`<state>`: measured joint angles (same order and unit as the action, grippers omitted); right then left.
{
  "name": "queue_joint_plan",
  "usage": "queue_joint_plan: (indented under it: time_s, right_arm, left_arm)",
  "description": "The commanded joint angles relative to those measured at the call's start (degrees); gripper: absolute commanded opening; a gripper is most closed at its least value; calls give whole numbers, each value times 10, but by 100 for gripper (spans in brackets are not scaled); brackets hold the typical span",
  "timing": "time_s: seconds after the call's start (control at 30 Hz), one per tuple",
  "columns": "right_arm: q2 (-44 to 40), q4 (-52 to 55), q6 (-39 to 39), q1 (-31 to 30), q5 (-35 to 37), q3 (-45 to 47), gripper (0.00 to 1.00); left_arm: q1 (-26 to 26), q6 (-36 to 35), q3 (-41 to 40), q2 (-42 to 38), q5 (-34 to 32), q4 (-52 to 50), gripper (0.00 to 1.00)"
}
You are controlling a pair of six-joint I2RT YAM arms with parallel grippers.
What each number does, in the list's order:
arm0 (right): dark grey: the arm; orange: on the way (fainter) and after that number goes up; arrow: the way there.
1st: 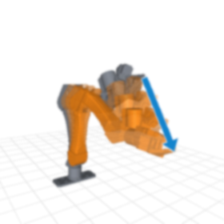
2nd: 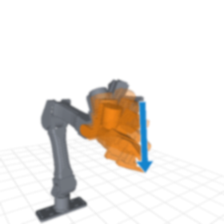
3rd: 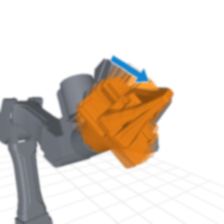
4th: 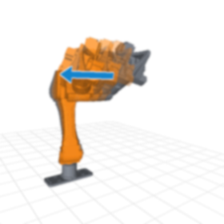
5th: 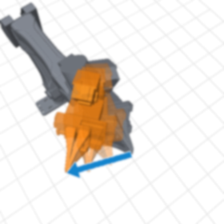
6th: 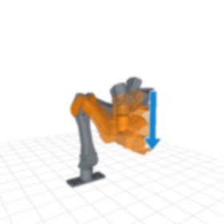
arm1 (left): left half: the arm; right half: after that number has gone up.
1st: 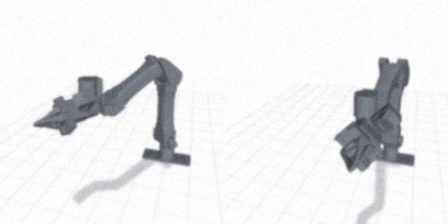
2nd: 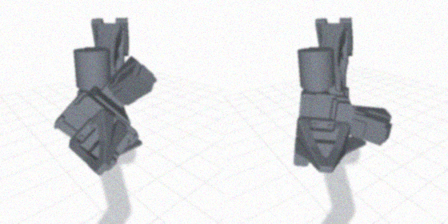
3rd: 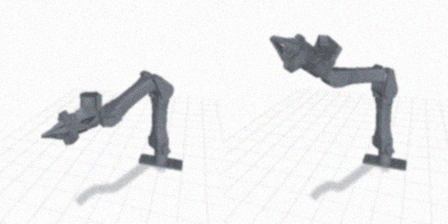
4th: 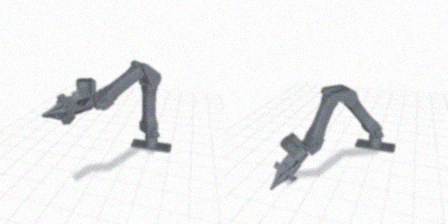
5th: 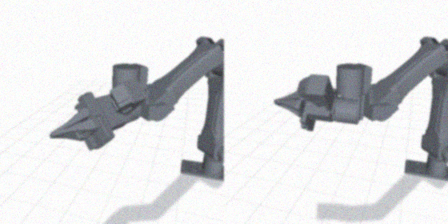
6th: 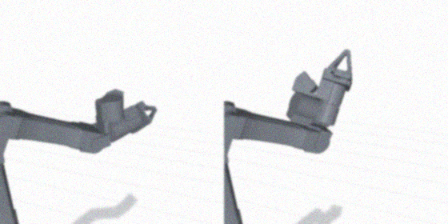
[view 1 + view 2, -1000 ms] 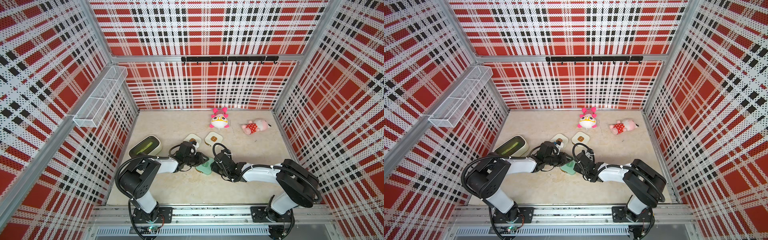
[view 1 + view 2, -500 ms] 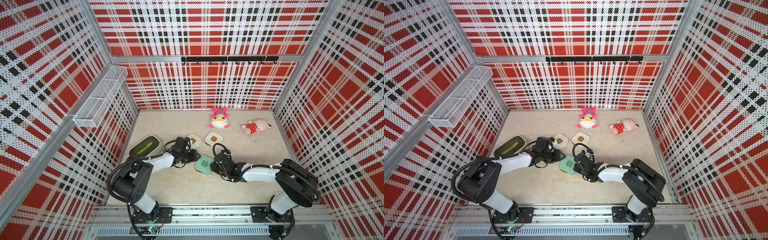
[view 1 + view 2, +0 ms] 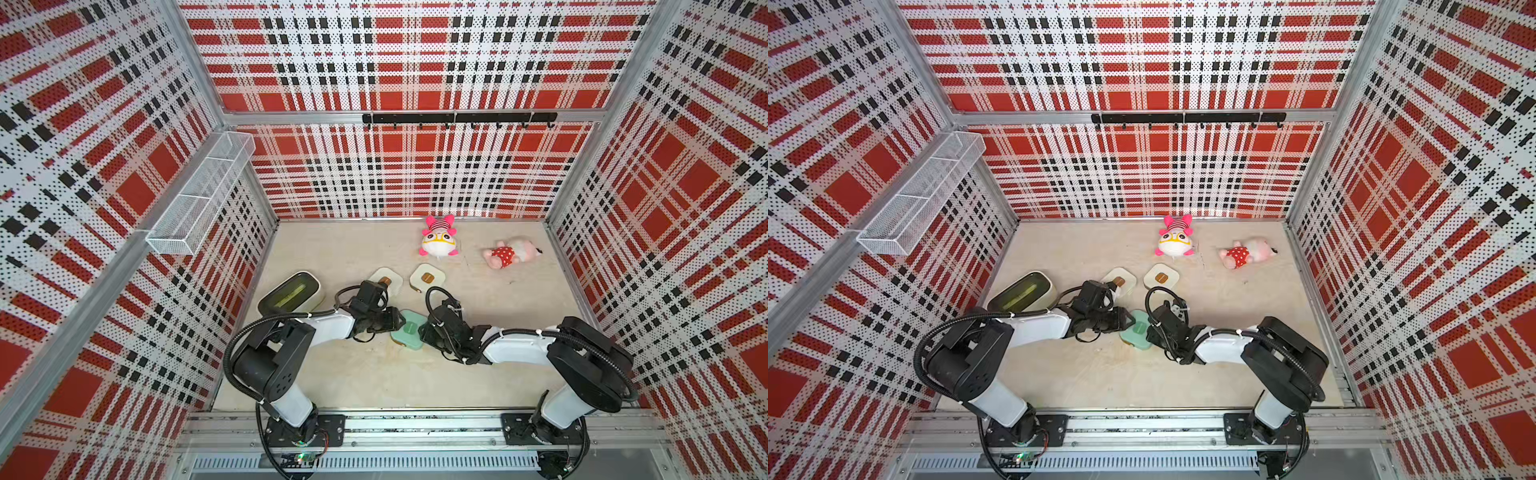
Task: Organize nail clipper sets
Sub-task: Close the storage box at the center of the board, then reset both arms
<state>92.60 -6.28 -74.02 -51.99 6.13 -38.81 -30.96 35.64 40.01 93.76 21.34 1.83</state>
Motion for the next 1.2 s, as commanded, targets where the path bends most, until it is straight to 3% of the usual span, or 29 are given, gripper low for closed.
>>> queue_joint_plan:
  time_s: [0.0, 0.1, 0.23, 0.43, 0.57, 0.7, 0.73, 0.77, 0.93, 1.03, 1.1, 1.17]
  right_arm:
    - [33, -85, -18, -6, -52, 7, 38]
    - [8, -46, -9, -3, -32, 10, 40]
    - [-60, 43, 18, 7, 16, 22, 50]
    - [-172, 146, 45, 56, 48, 63, 63]
    - [-251, 239, 71, 81, 95, 72, 77]
    - [-336, 334, 120, 107, 155, 46, 91]
    - [-355, 354, 136, 118, 170, 34, 95]
    - [-368, 367, 152, 127, 184, 23, 99]
    - [-394, 390, 253, 153, 308, -65, 100]
    - [-393, 311, 352, 154, 362, -80, 100]
    - [-391, 246, 453, 155, 352, -88, 100]
    - [-382, 189, 521, 156, 344, -92, 100]
  left_arm:
    - [-36, 39, -25, -1, 72, 26, 44]
    - [-33, 45, -14, 6, 66, 31, 45]
    - [-33, 57, 23, 28, 75, 47, 46]
    - [-68, 72, 138, 99, 114, 89, 47]
    - [-66, 47, 212, 107, 34, 21, 50]
    - [-31, 22, 229, 35, -12, 17, 59]
    - [-21, 8, 232, 6, -29, 16, 70]
    - [-11, -5, 236, -19, -46, 16, 99]
    - [16, -106, 248, -144, -188, 39, 98]
    - [20, -179, 211, -195, -244, 128, 98]
    - [22, -193, 160, -236, -309, 201, 98]
    - [35, -162, 99, -277, -361, 282, 98]
